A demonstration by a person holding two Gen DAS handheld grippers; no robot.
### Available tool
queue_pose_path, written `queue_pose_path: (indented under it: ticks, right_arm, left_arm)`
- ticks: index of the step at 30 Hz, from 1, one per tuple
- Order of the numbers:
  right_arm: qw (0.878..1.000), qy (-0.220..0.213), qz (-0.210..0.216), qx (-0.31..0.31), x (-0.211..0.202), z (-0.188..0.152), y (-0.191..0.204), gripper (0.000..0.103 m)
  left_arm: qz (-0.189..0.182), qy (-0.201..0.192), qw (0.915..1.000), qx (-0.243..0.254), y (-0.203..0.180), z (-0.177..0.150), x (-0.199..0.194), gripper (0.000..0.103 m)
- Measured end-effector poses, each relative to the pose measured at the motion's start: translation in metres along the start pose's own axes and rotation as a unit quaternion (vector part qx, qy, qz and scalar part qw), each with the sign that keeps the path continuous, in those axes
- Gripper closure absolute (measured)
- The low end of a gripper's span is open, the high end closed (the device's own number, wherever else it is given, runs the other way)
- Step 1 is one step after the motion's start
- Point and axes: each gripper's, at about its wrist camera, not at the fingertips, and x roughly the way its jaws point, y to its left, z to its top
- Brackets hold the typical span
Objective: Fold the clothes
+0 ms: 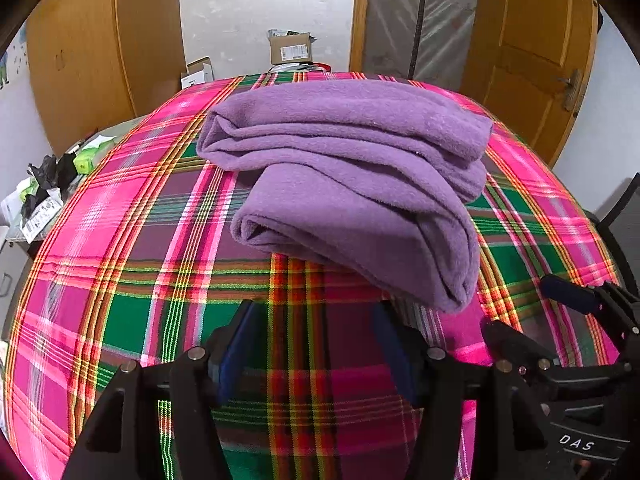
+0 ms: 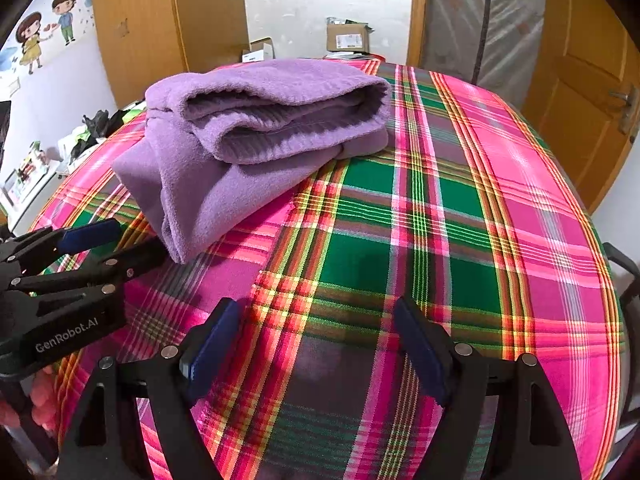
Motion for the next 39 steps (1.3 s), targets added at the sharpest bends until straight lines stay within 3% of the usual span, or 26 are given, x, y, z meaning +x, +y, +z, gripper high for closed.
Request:
queue_pose_path:
  ticks: [5,12,20,33,39]
  right_arm:
    - [1.0,0.0,0.001,0.0,0.0,0.001,-0.001,0.022]
    - [1.0,0.0,0.0,-0.003,-0.001,-0.001,0.0,0.022]
    - [1.0,0.0,0.0,-0.003,0.0,0.0,0.0,0.022]
    - [1.0,0.001,0.02,-0.018,0.0,0.002,-0.002,0.022]
    - [0.998,-0.001,0.062,-0.022,-0.006,0.008,-0.001,0.032]
  left_arm:
    - [0.007,0.001,0.9999,0.009,0.003,0.0,0.0,0.046]
    - [-0.029,0.005,0.9996,-0.003,0.017,0.004,-0.002,0.046]
    - [-0.024,-0.004,0.9997,-0.002,0.02,0.006,-0.005,0.052]
    - [-0.042,-0.09,0.9913,0.086,0.018,0.044,-0.047,0.054]
    - [-0.056,-0.101,0.985,0.128,0.005,0.055,-0.052,0.054]
